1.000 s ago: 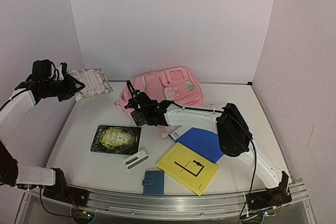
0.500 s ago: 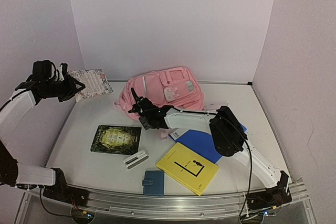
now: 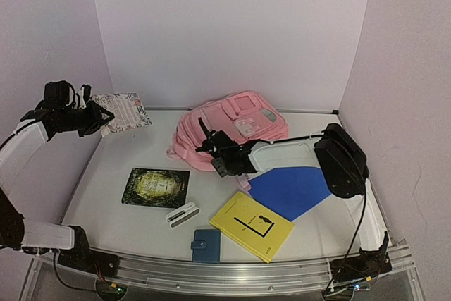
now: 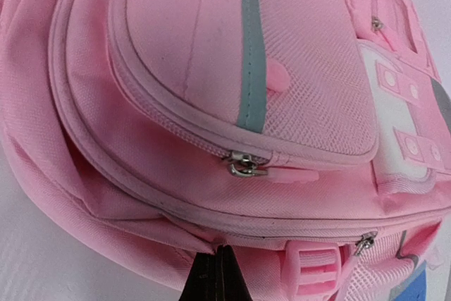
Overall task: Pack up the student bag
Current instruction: Place the book in the student bag.
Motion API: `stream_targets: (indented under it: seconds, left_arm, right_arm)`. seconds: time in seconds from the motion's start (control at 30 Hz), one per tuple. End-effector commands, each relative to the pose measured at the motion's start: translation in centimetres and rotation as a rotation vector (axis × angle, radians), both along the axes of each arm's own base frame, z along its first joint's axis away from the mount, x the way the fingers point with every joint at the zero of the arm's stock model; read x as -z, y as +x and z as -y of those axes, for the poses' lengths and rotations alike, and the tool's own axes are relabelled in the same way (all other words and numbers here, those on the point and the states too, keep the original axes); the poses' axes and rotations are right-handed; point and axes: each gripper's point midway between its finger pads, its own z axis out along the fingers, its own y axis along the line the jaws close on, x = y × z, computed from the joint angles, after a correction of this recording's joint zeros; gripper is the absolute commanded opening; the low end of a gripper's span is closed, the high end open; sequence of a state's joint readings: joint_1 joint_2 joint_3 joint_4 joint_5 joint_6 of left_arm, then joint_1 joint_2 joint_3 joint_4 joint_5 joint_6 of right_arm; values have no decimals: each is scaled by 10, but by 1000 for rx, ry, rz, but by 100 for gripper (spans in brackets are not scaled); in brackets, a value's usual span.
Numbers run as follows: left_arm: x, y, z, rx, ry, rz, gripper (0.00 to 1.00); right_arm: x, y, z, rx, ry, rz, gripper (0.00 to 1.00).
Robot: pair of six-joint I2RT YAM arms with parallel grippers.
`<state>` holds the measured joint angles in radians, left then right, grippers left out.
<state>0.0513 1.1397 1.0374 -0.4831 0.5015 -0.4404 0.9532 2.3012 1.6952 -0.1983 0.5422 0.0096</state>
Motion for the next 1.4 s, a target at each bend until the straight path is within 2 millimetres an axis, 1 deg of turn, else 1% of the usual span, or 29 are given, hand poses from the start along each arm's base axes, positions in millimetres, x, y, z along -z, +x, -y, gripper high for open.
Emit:
stream_targets:
  seconds: [0.0,0.07,0.1,0.13,0.17,0.3,0.33,0.37,0.4,0.43,0.47,0.5,0.57,0.63,0.67,0.73,0.83,0.93,1.0,1.17,1.3,1.37]
  left_arm:
    - [-26,6,4,37,13,115,0]
    - [-26,6,4,39,11,116,0]
    - [-26,5,5,42,9,116,0]
    - [-26,5,5,44,8,117,0]
    - [-26,5,6,47,6,115,0]
    - [-26,5,7,56,1,117,0]
    - [-26,5,7,57,-1,117,0]
    - [-25,5,8,61,-3,116,0]
    - [-25,5,9,64,-5,114,0]
    - [-24,6,9,66,-7,112,0]
    - [-24,6,9,68,-8,110,0]
    - [-23,6,10,69,-9,107,0]
    - [-22,7,10,72,-11,104,0]
    - [-21,7,10,73,-10,103,0]
    - [-20,7,10,74,-10,101,0]
    - [-20,6,10,74,-10,102,0]
    - [-22,5,11,79,-11,106,0]
    - [-23,4,11,81,-10,110,0]
    - [-24,4,12,83,-10,113,0]
    - [-24,3,13,92,-17,113,0]
    - [-24,3,15,100,-25,113,0]
    - [-24,3,15,102,-28,112,0]
  right_arm:
    - [-64,-6,38,74,70,95,0]
    - [-63,-18,53,85,76,77,0]
    - [-54,-26,62,88,64,59,0]
    - [-56,-32,68,91,76,51,0]
    - [-47,-40,77,92,64,30,0]
    - [-40,-61,98,105,83,-4,0]
    - [-41,-65,100,105,94,-9,1]
    - [-44,-69,99,100,111,-13,7]
    - [-48,-73,96,85,130,-18,17]
    - [-53,-78,89,64,144,-19,33]
    - [-59,-82,81,43,158,-16,47]
    - [-65,-86,71,19,174,-11,57]
    - [-76,-94,52,-25,205,-9,70]
    - [-82,-95,37,-53,234,-14,73]
    - [-84,-94,29,-65,242,-16,73]
    - [-80,-93,16,-93,241,-29,71]
    - [-67,-88,0,-118,218,-41,65]
    - [-52,-82,-8,-115,188,-46,58]
    - [-41,-79,-11,-113,170,-54,54]
    - [-25,-71,-11,-80,125,-37,48]
    - [-16,-63,-8,-51,81,-11,42]
    - [-14,-59,-7,-35,68,2,41]
